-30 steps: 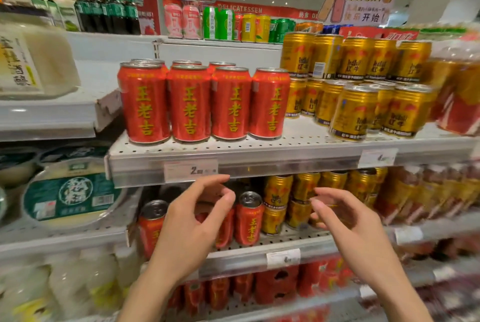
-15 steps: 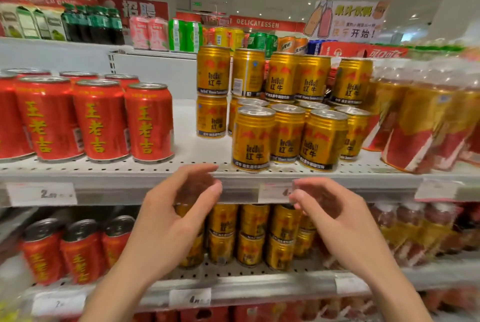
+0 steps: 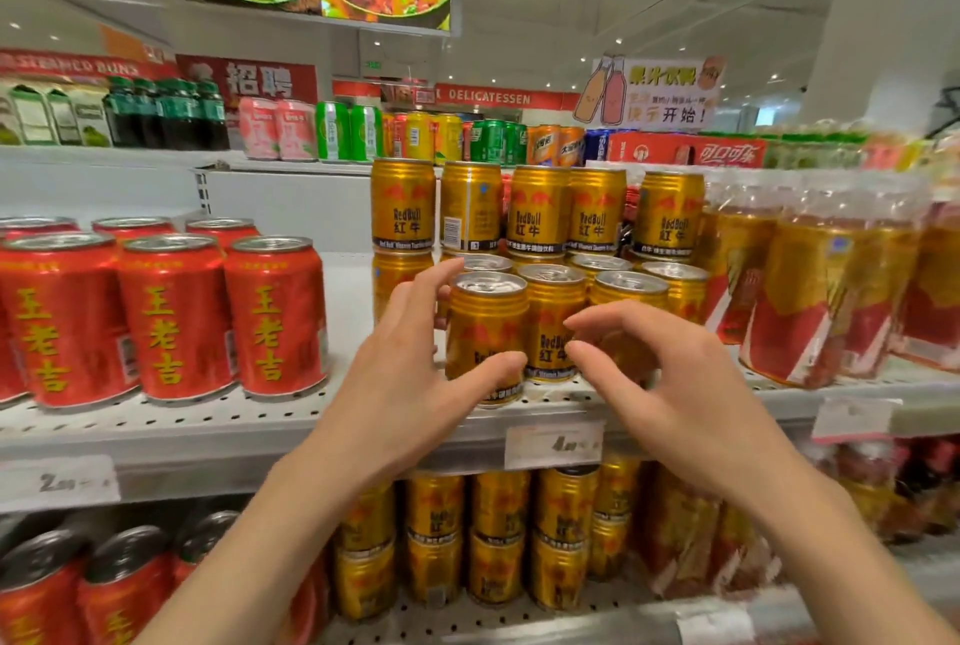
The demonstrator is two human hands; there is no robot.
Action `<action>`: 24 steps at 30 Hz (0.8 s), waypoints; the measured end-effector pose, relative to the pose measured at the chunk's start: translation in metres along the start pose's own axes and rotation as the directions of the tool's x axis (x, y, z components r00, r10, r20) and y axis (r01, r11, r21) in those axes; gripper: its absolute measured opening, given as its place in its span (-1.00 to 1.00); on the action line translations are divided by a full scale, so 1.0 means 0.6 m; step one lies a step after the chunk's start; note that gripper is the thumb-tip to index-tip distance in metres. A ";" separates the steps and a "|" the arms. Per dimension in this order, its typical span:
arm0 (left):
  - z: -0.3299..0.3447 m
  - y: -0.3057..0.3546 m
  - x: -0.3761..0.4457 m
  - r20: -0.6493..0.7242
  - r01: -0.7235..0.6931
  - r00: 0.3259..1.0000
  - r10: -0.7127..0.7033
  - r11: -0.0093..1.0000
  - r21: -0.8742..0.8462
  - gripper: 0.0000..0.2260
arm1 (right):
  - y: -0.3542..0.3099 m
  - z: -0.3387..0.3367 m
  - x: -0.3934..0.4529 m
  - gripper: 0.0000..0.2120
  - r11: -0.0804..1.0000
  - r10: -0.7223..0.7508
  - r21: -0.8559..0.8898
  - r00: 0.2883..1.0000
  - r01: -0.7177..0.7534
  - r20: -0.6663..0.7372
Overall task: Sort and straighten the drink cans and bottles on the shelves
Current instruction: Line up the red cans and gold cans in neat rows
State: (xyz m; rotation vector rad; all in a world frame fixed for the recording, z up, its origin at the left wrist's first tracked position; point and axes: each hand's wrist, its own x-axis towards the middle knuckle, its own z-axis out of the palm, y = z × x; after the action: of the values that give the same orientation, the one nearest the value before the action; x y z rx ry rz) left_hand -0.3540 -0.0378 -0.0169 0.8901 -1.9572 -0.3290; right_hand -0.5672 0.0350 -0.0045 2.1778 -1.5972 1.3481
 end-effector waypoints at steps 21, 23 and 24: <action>-0.062 -0.040 -0.016 -0.091 -0.022 0.995 0.044 0.972 0.234 -0.42 | -0.013 -0.005 0.123 -0.49 0.835 -0.067 -0.492 0.932 0.247 0.355; -0.059 -0.043 -0.018 -0.110 -0.009 0.993 0.035 0.974 0.226 -0.40 | -0.022 -0.003 0.133 -0.46 0.840 -0.071 -0.482 0.930 0.250 0.360; -0.057 -0.044 -0.019 -0.120 -0.005 0.992 0.032 0.976 0.219 -0.39 | -0.026 0.001 0.141 -0.45 0.839 -0.076 -0.481 0.930 0.254 0.358</action>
State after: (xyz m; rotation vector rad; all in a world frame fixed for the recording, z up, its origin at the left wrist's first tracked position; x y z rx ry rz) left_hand -0.3098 -0.0443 -0.0205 1.0075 -1.9103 -0.0460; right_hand -0.5502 -0.0182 0.0612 2.1848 -1.5796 0.4318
